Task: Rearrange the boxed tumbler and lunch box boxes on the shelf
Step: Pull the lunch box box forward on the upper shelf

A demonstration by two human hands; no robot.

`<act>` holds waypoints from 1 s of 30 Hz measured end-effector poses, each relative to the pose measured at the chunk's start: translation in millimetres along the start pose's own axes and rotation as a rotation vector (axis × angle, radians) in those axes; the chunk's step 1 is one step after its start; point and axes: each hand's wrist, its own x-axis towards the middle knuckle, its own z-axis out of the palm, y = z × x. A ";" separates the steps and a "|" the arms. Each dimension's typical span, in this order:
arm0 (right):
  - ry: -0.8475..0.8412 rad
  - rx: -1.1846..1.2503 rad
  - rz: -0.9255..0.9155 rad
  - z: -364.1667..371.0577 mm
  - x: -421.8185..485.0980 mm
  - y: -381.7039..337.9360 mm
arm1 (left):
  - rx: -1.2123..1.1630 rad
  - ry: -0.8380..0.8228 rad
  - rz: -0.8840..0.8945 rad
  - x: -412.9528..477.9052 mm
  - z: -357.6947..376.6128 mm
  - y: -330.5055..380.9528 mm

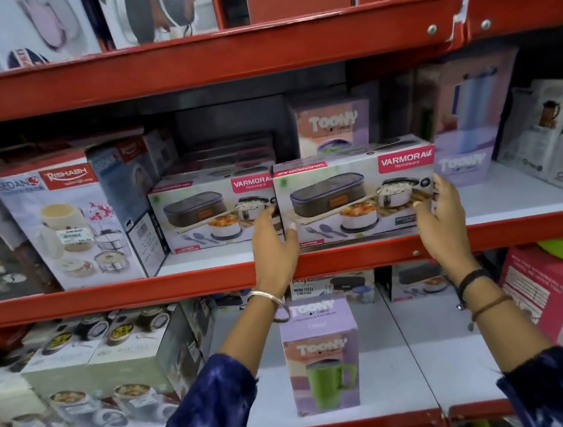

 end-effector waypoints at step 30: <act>0.052 0.330 -0.138 2.5 -65.7 -47.2 | -0.069 0.233 0.067 -46.3 -99.3 -1.5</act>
